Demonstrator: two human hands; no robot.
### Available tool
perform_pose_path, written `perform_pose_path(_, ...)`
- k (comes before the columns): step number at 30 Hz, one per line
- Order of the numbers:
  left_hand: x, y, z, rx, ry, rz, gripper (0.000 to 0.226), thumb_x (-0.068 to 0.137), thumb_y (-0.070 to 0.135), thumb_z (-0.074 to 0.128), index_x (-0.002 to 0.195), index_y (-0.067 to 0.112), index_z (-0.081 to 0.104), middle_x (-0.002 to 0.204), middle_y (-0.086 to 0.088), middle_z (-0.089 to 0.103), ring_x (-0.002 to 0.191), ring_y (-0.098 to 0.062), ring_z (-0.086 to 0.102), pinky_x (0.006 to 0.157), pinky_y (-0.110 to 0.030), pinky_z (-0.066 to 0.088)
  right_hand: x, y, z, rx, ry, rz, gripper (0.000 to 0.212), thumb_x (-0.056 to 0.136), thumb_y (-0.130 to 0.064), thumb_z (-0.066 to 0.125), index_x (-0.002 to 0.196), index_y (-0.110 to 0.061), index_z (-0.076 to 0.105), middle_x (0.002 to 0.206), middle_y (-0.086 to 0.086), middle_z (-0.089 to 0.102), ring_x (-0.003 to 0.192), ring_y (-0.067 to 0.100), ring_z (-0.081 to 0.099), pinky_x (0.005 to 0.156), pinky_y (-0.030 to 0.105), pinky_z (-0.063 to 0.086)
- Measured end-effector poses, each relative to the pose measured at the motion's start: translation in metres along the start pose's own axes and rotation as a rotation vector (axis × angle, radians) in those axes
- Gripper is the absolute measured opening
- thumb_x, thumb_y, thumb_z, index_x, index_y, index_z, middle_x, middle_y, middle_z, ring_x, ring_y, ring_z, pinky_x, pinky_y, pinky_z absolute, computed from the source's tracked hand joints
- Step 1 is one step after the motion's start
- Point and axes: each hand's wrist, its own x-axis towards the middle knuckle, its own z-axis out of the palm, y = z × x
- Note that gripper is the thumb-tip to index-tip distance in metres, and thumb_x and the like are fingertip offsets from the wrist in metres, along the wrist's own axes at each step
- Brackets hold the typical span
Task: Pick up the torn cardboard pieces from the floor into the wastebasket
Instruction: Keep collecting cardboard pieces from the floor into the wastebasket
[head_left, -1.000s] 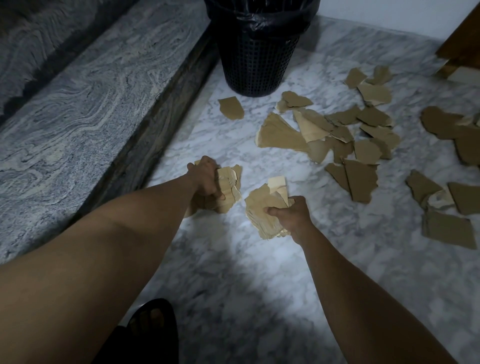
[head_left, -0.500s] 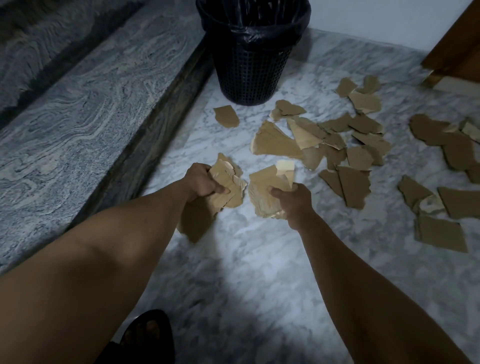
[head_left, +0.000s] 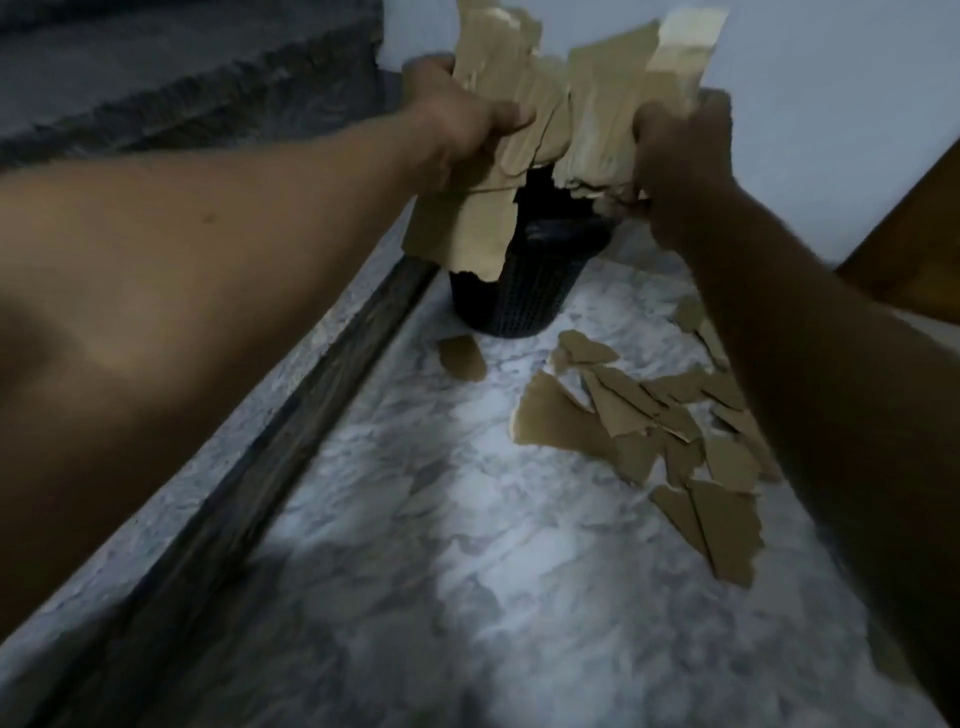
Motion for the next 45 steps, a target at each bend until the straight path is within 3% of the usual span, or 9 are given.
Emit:
perform_pose_path(4,0.060,0.011,0.013,-0.199,0.174,0.027,0.077,0.060,0.045,0.085,0.116,0.014,0.043,0.110,-0.006,0.060,0.092,-0.017,0.063,0.072,-0.030,0.059,0.050,-0.022,0.029,-0.106,0.001,-0.054,0.029,0.096,-0.014,0.046,0.122,-0.016,0.033,0.120,0.008,0.050,0.097,0.031,0.062,0.049,0.039,0.059)
perform_pose_path(8,0.110,0.006,0.040,-0.159,0.354,0.105,0.049,0.081,0.031,0.072,0.119,0.010,0.048,0.124,-0.009,0.045,0.095,-0.017,0.054,0.082,-0.022,0.050,0.078,-0.004,0.057,-0.287,-0.059,-0.025,0.048,0.096,-0.034,0.052,0.136,-0.013,0.035,0.119,0.003,0.051,0.093,0.024,0.061,0.066,0.050,0.062)
perform_pose_path(18,0.133,-0.072,0.062,0.527,-0.153,-0.118,0.104,0.073,0.059,0.075,0.150,0.010,0.027,0.153,-0.014,0.030,0.136,-0.031,0.039,0.110,-0.038,0.038,0.097,0.072,0.058,-0.427,-0.133,0.177,0.066,0.080,-0.034,0.078,0.134,-0.010,0.050,0.123,0.010,0.061,0.104,0.028,0.066,0.083,0.049,0.060)
perform_pose_path(24,0.110,-0.083,0.093,0.610,-0.093,0.148,0.063,0.084,0.058,0.062,0.131,0.019,0.047,0.133,-0.007,0.044,0.120,-0.024,0.047,0.101,-0.033,0.038,0.103,0.131,0.002,-0.512,0.050,0.136,0.030,0.090,-0.029,0.065,0.114,-0.014,0.054,0.111,0.009,0.061,0.097,0.025,0.063,0.082,0.042,0.056)
perform_pose_path(27,0.072,-0.079,0.130,0.694,0.047,0.579,0.045,0.089,0.056,0.053,0.121,0.023,0.055,0.124,-0.005,0.051,0.116,-0.025,0.046,0.095,-0.041,0.036,0.086,0.196,-0.038,-0.605,0.002,0.245,0.031,0.093,-0.027,0.063,0.118,-0.010,0.054,0.110,0.010,0.058,0.099,0.027,0.061,0.080,0.038,0.051)
perform_pose_path(30,0.019,-0.102,0.180,0.503,-0.267,0.989,0.032,0.088,0.042,0.062,0.103,0.013,0.065,0.098,-0.006,0.061,0.090,-0.022,0.056,0.078,-0.037,0.043,0.065,0.260,-0.071,-0.782,-0.149,0.371,0.034,0.093,-0.027,0.065,0.120,-0.006,0.061,0.116,0.015,0.065,0.107,0.030,0.063,0.082,0.033,0.049)
perform_pose_path(36,-0.050,-0.231,0.216,0.994,-1.062,0.073,0.080,0.082,0.044,0.072,0.148,0.017,0.035,0.151,-0.007,0.036,0.136,-0.027,0.036,0.110,-0.036,0.032,0.055,0.327,-0.109,-0.969,-0.471,0.400,0.050,0.092,-0.025,0.064,0.138,-0.010,0.053,0.136,0.017,0.054,0.114,0.031,0.059,0.082,0.033,0.048)
perform_pose_path(40,-0.067,-0.271,0.221,1.243,-1.093,0.037,0.117,0.070,0.054,0.080,0.156,0.013,0.011,0.163,-0.013,0.003,0.148,-0.035,0.008,0.119,-0.052,0.015,0.070,0.337,-0.092,-1.118,-0.691,0.271,0.066,0.084,-0.037,0.076,0.141,-0.015,0.049,0.135,0.014,0.050,0.119,0.034,0.053,0.095,0.044,0.050)
perform_pose_path(45,-0.066,-0.268,0.222,1.198,-1.025,0.061,0.113,0.068,0.056,0.080,0.155,0.014,0.021,0.162,-0.010,0.014,0.149,-0.030,0.011,0.121,-0.046,0.013,0.092,0.341,-0.067,-1.205,-0.901,0.340,0.060,0.081,-0.033,0.080,0.128,-0.005,0.053,0.122,0.013,0.059,0.109,0.031,0.061,0.089,0.040,0.053)
